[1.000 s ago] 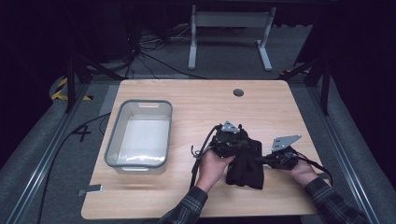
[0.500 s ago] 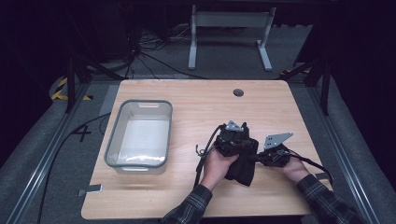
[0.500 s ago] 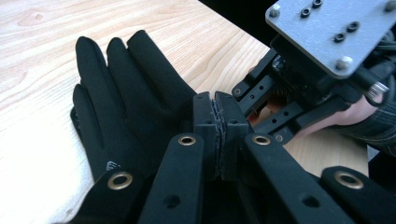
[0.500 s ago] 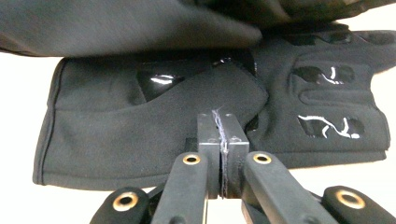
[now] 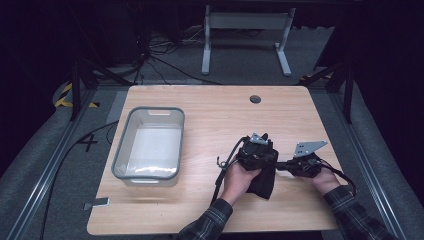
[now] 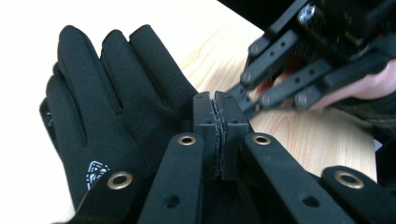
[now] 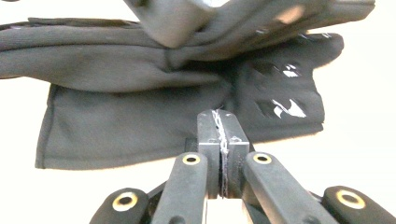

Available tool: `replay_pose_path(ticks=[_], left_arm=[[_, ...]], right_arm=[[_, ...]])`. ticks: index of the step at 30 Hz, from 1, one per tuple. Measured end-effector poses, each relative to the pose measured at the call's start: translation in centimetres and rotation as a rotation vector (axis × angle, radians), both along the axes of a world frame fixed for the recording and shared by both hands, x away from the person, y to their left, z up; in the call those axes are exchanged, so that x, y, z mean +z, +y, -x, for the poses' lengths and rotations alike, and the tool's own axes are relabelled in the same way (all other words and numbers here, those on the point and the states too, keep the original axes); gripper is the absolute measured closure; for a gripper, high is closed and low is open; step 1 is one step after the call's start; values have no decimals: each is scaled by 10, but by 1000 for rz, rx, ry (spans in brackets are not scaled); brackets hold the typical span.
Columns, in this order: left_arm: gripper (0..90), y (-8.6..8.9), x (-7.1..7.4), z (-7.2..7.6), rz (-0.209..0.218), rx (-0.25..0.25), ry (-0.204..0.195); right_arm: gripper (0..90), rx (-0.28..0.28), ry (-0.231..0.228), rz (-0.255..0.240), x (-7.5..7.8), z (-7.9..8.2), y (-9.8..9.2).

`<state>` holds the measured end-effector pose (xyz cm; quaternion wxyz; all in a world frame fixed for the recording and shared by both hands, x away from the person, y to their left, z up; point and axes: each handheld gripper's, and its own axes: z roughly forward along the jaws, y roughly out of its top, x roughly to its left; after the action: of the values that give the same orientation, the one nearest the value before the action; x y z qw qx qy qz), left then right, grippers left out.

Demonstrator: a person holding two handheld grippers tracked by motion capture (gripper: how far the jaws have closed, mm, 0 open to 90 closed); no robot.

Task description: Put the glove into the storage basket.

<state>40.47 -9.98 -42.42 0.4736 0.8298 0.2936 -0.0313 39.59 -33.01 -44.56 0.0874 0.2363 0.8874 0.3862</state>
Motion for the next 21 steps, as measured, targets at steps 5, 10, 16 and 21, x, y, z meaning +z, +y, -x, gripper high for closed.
replay_pose_path(ticks=[5, 10, 16, 21], left_arm=[[876, -10, -3, -1, -6, -9, 3], [787, -15, -5, 0, 19, -24, -7], [801, 5, 9, 6, 23, -9, -59], [894, 19, 10, 12, -11, -10, -64]], right_arm=[[900, -15, 8, 44, -5, 0, -6], [900, -17, 3, 69, -6, 0, -6], [895, -61, -1, 60, -2, 2, -26], [672, -104, -12, 40, -1, 5, -39]])
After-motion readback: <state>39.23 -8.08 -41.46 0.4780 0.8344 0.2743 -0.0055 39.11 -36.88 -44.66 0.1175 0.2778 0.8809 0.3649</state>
